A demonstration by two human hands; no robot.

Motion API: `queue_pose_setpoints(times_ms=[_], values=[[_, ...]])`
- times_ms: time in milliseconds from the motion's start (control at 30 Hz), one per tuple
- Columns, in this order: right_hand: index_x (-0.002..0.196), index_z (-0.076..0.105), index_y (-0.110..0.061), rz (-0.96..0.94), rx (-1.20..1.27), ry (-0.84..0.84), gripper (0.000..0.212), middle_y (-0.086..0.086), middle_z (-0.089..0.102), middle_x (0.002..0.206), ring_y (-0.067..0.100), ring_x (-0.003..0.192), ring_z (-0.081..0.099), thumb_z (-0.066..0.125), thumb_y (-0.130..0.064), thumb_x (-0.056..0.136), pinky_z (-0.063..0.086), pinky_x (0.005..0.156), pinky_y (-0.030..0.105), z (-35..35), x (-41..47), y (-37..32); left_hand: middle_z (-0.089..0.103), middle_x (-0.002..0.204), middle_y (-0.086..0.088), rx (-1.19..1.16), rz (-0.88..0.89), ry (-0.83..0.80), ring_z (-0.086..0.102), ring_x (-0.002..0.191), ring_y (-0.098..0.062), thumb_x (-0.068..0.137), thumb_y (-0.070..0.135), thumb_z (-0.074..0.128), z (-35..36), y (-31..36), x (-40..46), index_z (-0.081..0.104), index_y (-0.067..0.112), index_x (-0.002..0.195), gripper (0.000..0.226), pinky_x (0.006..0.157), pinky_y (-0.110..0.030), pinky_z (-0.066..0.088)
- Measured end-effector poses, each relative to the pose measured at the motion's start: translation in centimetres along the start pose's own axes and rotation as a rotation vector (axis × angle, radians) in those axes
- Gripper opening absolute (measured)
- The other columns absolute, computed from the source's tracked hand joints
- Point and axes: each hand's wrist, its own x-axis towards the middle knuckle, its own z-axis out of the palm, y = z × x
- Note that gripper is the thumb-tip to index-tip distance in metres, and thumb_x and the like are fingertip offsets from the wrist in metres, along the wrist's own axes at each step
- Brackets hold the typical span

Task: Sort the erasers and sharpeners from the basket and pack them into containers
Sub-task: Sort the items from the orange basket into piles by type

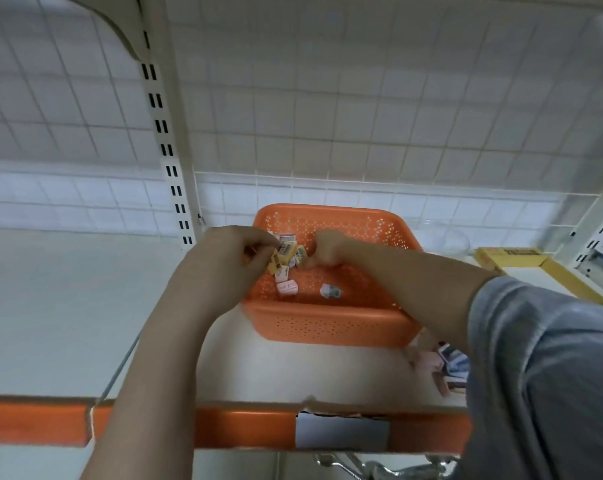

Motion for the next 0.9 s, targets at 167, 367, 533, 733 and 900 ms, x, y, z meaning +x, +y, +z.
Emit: queue_pose_setpoints(times_ms=[167, 367, 533, 733, 900], values=[[0.072, 0.061, -0.003, 0.093, 0.246, -0.017, 0.017, 0.006, 0.06, 0.069, 0.014, 0.057, 0.055, 0.069, -0.014, 0.082, 0.044, 0.053, 0.025, -0.6, -0.4, -0.2, 0.068, 0.095, 0.007, 0.097, 0.059, -0.07, 0.056, 0.081, -0.005, 0.091, 0.02, 0.055, -0.5, 0.0, 2.9, 0.071, 0.022, 0.104, 0.02, 0.073, -0.019, 0.039], [0.07, 0.066, -0.004, 0.185, 0.394, 0.207, 0.016, 0.006, 0.057, 0.055, 0.014, 0.041, 0.048, 0.071, -0.018, 0.077, 0.04, 0.048, 0.021, -4.4, -4.9, 3.0, 0.071, 0.1, -0.003, 0.377, 0.165, -0.322, 0.063, 0.093, -0.018, 0.09, 0.017, 0.054, 2.9, 0.3, 10.0, 0.073, 0.012, 0.096, 0.021, 0.086, -0.035, 0.051], [0.079, 0.067, -0.009, 0.105, 0.84, 0.458, 0.014, 0.008, 0.066, 0.07, 0.015, 0.059, 0.056, 0.075, -0.021, 0.078, 0.041, 0.045, 0.017, -5.6, -11.6, 5.0, 0.053, 0.07, 0.002, 0.65, 0.173, -0.525, 0.057, 0.08, -0.02, 0.087, 0.026, 0.06, 7.1, 0.3, 12.5, 0.058, 0.013, 0.075, 0.017, 0.071, -0.031, 0.048], [0.077, 0.066, -0.013, 0.086, 1.109, 0.631, 0.012, 0.01, 0.068, 0.076, 0.018, 0.071, 0.061, 0.074, -0.022, 0.078, 0.05, 0.075, 0.037, -3.0, -17.5, 5.5, 0.049, 0.066, 0.005, 0.796, 0.12, -0.512, 0.057, 0.074, -0.017, 0.081, 0.035, 0.069, 9.0, 0.3, 13.1, 0.052, 0.016, 0.066, 0.03, 0.063, -0.029, 0.05], [0.078, 0.066, -0.014, 0.136, 1.094, 0.761, 0.013, 0.0, 0.065, 0.065, 0.007, 0.057, 0.055, 0.074, -0.025, 0.079, 0.044, 0.059, 0.023, -1.2, -19.1, 4.7, 0.05, 0.068, 0.003, 0.793, 0.1, -0.46, 0.05, 0.061, -0.012, 0.08, 0.017, 0.068, 9.1, 0.7, 12.3, 0.049, 0.016, 0.065, 0.025, 0.05, -0.025, 0.041]])
